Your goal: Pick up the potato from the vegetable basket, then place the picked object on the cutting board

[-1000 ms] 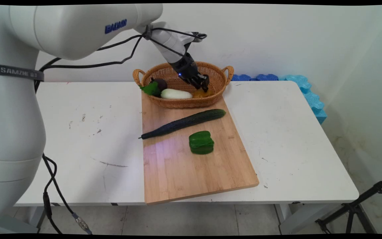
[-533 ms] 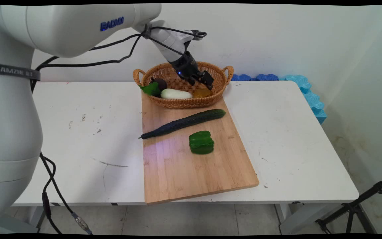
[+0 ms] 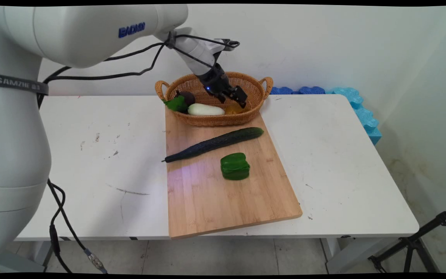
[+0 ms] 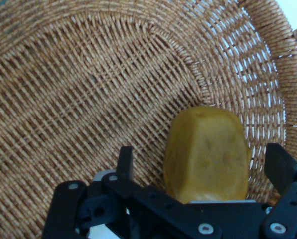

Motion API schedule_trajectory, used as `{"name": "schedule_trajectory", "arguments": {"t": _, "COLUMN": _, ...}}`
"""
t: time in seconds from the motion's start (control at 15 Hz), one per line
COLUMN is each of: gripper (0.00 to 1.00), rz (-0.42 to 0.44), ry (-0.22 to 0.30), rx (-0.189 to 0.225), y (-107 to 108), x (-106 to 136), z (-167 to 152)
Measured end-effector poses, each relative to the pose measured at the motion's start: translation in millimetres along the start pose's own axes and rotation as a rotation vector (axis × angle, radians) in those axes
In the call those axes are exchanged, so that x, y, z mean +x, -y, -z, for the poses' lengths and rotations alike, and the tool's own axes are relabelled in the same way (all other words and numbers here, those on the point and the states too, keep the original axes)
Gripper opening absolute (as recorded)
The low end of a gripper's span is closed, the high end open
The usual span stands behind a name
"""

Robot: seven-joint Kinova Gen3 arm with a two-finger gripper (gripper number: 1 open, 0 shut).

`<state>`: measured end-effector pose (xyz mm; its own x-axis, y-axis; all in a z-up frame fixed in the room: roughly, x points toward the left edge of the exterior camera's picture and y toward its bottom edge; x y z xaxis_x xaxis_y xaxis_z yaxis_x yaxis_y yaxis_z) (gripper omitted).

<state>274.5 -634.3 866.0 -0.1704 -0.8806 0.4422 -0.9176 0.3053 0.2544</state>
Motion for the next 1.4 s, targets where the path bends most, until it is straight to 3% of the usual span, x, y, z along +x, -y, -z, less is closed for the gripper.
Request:
{"name": "schedule_trajectory", "arguments": {"t": 0.87, "gripper": 1.00, "rz": 0.043, "ry": 0.026, "rx": -0.014, "y": 4.6, "x": -2.0, "z": -19.7}}
{"name": "schedule_trajectory", "arguments": {"t": 0.93, "gripper": 0.00, "rz": 0.044, "ry": 0.026, "rx": -0.015, "y": 4.6, "x": -1.9, "z": -20.3}}
{"name": "schedule_trajectory", "arguments": {"t": 1.4, "gripper": 0.00, "rz": 0.065, "ry": 0.022, "rx": -0.023, "y": 3.8, "x": -1.2, "z": -22.8}}
